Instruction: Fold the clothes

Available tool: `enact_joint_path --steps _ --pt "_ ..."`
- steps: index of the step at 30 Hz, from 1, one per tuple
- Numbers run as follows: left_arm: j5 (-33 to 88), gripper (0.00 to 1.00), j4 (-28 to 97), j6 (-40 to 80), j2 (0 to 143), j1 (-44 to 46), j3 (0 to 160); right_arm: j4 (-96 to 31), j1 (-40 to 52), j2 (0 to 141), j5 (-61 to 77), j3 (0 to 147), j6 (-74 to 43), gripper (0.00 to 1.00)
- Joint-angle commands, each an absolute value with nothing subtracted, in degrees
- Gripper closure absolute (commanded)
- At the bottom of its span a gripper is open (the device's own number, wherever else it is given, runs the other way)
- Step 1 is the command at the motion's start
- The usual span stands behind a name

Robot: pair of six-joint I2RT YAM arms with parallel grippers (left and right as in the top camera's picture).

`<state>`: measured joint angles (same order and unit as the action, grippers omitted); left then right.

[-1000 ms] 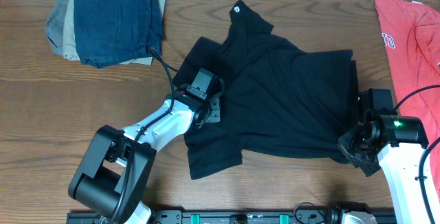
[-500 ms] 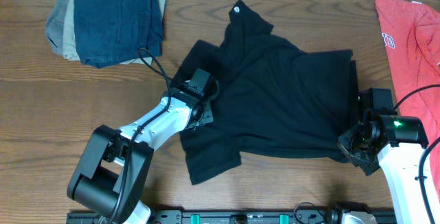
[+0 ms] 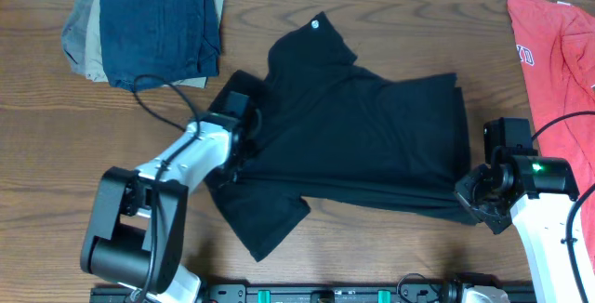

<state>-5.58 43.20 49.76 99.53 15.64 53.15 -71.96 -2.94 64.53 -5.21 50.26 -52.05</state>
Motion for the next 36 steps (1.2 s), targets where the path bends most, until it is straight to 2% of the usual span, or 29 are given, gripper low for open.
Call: enact_joint_path --steps 1,11,12,14,15,16,17,21,27,32,33,34,36 --pt "-8.6 0.94 45.4 51.7 99.2 12.9 51.5 -71.9 -2.2 64.0 -7.0 50.0 -51.5 0.98" --pt "-8.6 0.93 48.6 45.8 84.6 15.2 51.5 -71.3 -2.2 64.0 -7.0 50.1 -45.7 0.99" --pt "-8.6 0.89 48.6 44.6 81.9 15.7 51.5 -71.3 -2.2 64.0 -6.6 50.2 -45.1 0.94" --pt "-8.6 0.78 48.6 43.8 78.1 16.4 51.5 -70.5 -2.2 64.0 -4.0 50.3 -41.3 0.66" --pt "-8.6 0.74 48.6 43.7 76.3 16.7 51.5 -69.8 -2.2 64.0 -2.1 50.3 -38.9 0.29" --pt "-8.6 0.69 48.6 43.5 74.9 16.8 51.5 -69.0 -2.2 64.0 0.2 50.3 -36.4 0.05" --pt "-8.6 0.65 48.6 43.5 73.8 16.9 51.5 -68.4 -2.2 64.0 2.1 50.3 -34.7 0.01" --pt "-8.6 0.54 48.6 42.9 71.5 16.9 51.5 -66.9 -2.2 64.0 6.2 50.3 -33.6 0.01" --pt "-6.4 0.52 47.8 39.7 74.2 16.9 51.5 -60.2 -2.2 64.0 6.5 50.3 -28.3 0.01" --pt "7.2 0.54 48.5 34.0 78.7 16.9 51.5 -52.9 -2.2 65.5 6.5 50.3 -28.0 0.04" --pt "8.7 0.58 48.9 33.5 79.7 17.0 51.5 -51.4 -2.2 66.2 6.5 50.3 -28.0 0.09" --pt "9.1 0.63 49.6 33.3 81.0 17.3 51.5 -49.3 -2.2 67.3 6.5 50.3 -28.0 0.21" --pt "9.0 0.73 50.9 33.2 82.9 18.2 51.5 -45.7 -2.2 69.7 6.7 50.3 -27.9 0.37"
